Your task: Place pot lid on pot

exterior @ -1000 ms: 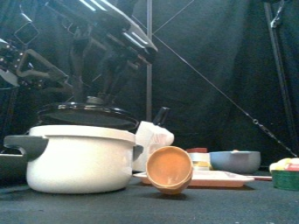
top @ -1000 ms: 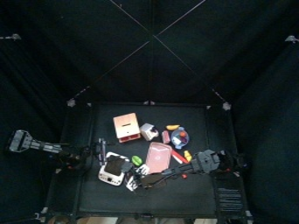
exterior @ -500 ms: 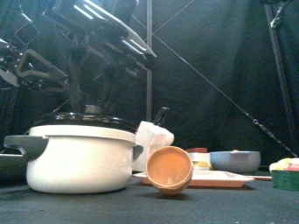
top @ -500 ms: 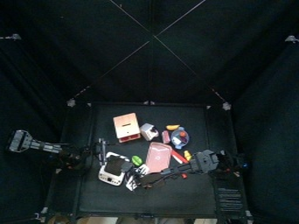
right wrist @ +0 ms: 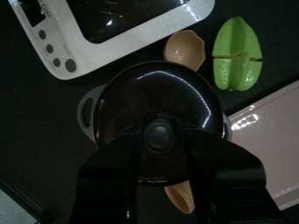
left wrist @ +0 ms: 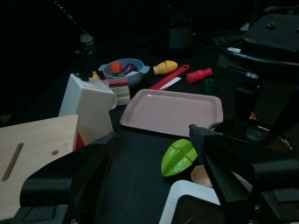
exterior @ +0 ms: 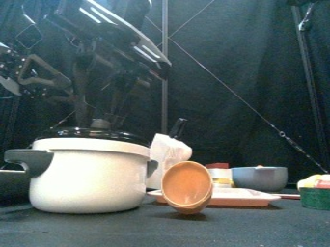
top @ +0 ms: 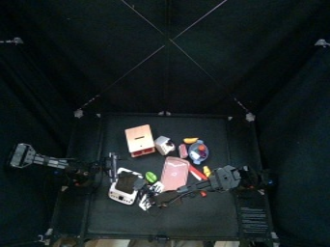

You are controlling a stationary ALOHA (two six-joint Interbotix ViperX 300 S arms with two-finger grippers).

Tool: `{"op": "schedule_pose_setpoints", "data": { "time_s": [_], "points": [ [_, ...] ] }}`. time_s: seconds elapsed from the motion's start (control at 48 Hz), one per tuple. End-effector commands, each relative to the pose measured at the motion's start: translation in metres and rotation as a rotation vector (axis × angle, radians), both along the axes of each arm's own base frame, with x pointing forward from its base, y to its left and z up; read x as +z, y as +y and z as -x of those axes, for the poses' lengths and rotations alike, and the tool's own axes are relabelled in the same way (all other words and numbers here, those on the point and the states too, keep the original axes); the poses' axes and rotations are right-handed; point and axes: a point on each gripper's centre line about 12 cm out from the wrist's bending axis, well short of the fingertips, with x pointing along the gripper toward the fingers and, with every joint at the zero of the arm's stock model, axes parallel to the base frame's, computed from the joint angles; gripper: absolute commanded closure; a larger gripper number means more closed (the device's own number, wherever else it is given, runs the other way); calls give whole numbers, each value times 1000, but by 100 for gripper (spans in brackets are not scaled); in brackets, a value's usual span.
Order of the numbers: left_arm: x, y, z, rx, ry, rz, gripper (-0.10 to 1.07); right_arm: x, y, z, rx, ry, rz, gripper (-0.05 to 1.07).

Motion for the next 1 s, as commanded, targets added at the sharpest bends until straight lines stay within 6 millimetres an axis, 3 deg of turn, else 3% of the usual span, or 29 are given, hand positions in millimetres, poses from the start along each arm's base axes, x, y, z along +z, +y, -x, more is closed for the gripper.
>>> {"op": "schedule_pose_setpoints", "data": {
  "time_s": [0.0, 0.5, 0.979],
  "points": [
    [4, 0, -2, 1, -12, 0, -1, 19, -2, -2, -2, -44, -11, 38],
    [4, 0, -2, 2, -12, 1, -1, 16, -2, -2, -2, -37, -6, 36],
    [4, 0, -3, 2, -13, 1, -1, 20, -1, -2, 2, -45, -7, 15]
  ]
}}
